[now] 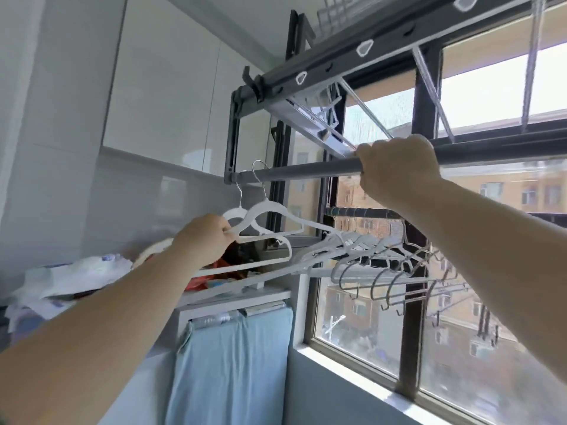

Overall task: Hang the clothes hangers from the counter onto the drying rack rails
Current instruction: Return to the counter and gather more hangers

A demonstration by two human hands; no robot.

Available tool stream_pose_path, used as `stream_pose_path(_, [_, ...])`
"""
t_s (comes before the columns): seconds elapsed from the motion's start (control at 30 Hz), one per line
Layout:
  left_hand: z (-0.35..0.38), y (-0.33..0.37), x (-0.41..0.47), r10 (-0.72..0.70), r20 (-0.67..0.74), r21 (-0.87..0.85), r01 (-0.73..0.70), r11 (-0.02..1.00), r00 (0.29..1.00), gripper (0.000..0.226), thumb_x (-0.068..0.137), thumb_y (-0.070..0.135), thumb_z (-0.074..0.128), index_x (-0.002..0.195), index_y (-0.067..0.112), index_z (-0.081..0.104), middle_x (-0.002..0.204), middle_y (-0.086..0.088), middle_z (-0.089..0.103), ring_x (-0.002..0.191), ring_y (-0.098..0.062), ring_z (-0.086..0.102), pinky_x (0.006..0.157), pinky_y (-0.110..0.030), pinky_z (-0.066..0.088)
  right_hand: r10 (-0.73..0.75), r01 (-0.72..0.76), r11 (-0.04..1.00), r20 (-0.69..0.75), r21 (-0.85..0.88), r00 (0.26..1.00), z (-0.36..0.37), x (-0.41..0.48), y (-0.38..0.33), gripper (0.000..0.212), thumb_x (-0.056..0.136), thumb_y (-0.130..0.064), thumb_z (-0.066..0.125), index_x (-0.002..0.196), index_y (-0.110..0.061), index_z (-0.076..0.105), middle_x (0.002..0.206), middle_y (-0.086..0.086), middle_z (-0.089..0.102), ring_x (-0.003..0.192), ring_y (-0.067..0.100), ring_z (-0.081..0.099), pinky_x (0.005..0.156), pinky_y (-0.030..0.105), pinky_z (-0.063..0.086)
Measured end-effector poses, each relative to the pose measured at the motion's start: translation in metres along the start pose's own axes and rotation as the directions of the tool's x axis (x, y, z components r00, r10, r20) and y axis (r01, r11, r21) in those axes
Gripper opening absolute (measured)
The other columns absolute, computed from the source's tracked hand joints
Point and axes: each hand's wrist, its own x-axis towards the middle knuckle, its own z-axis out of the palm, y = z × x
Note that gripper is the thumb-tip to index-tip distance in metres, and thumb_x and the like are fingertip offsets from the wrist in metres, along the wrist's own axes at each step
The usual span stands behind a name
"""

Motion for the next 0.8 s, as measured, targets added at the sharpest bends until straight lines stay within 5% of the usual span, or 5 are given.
stream_pose_path(0.23, [0.022,-0.011,0.017,0.035,0.06,-0.079,-0.03,0.996,0.998,0.025,0.096,0.023,0.041,0.087,0.012,0.062,0.066,-0.004,0.052,0.054,-0.016,0.042,0.053,-0.028,0.03,0.037,-0.038,0.999,-0.039,-0.028,0.999,0.001,0.002,-0.006,0.021,0.095,-0.02,0.038,0.111,-0.012,0.05,0.086,0.005,0.057,0.073,0.023,0.045,0.07,0.03,0.027])
stream_pose_path(0.33, [0.023,-0.014,0.021,0.039,0.058,-0.079,-0.034,0.996,0.998,0.027,0.096,0.024,0.04,0.095,0.007,0.062,0.073,-0.007,0.056,0.056,-0.016,0.043,0.053,-0.028,0.031,0.058,-0.06,0.997,-0.036,-0.041,0.998,0.001,0.001,-0.009,0.022,0.094,-0.02,0.039,0.111,-0.011,0.05,0.098,0.007,0.061,0.088,0.025,0.057,0.072,0.031,0.027])
stream_pose_path(0.53, [0.025,-0.025,0.022,0.062,0.08,-0.114,-0.053,0.992,0.995,0.022,0.093,0.019,0.045,0.097,0.007,0.063,0.082,-0.013,0.066,0.066,-0.024,0.056,0.07,-0.035,0.049,0.078,-0.078,0.996,-0.006,-0.04,0.997,0.003,-0.006,-0.013,0.03,0.094,-0.022,0.041,0.122,-0.012,0.044,0.115,0.007,0.056,0.107,0.026,0.051,0.092,0.036,0.033])
stream_pose_path(0.67, [0.022,-0.021,0.017,0.113,0.007,-0.068,-0.113,0.991,0.994,0.023,0.092,0.018,0.046,0.106,0.009,0.062,0.077,-0.008,0.062,0.059,-0.017,0.05,0.056,-0.027,0.039,0.08,-0.08,0.997,0.001,-0.009,0.997,0.004,-0.015,-0.015,0.041,0.093,-0.022,0.041,0.133,-0.013,0.036,0.126,0.008,0.05,0.116,0.027,0.044,0.1,0.038,0.029])
stream_pose_path(0.8, [0.024,-0.014,0.009,0.196,-0.195,-0.051,-0.209,0.977,0.961,0.032,0.091,0.017,0.05,0.121,0.007,0.055,0.119,-0.011,0.057,0.101,-0.028,0.052,0.088,-0.036,0.041,0.064,-0.062,0.997,-0.058,0.035,0.996,0.011,-0.025,-0.015,0.045,0.088,-0.011,0.05,0.132,-0.005,0.042,0.132,0.015,0.047,0.124,0.033,0.039,0.109,0.045,0.02])
